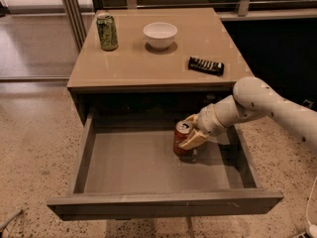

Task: Place coke can into top drawer

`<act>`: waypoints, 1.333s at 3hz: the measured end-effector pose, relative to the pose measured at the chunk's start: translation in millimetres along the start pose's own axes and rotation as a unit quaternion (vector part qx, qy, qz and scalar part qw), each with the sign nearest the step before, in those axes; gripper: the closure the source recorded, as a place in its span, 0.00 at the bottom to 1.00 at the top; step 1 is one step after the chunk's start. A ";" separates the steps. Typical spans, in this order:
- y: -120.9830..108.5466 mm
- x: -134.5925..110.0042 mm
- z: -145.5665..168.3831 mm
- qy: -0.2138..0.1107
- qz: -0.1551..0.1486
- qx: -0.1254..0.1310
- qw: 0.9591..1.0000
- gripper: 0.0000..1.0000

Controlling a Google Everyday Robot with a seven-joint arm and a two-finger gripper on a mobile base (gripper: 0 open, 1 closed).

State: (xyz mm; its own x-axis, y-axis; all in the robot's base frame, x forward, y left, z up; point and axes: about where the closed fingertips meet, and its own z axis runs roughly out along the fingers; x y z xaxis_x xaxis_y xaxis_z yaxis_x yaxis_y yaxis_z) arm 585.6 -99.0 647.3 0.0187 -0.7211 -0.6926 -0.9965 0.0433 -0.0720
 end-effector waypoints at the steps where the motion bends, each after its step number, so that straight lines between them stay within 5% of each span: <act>1: 0.0 0.0 0.0 0.000 0.000 0.000 1.000 0.59; 3: 0.0 0.0 0.1 0.000 0.000 0.000 1.000 0.13; 4: 0.0 0.0 0.1 0.000 0.000 0.000 1.000 0.00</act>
Offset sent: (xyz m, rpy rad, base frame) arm 0.0000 0.0000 0.0000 0.0000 0.0000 0.0001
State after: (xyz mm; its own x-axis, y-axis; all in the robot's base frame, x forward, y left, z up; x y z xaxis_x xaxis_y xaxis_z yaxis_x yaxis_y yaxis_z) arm 585.6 -98.9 647.2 0.0187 -0.7211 -0.6926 -0.9965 0.0431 -0.0718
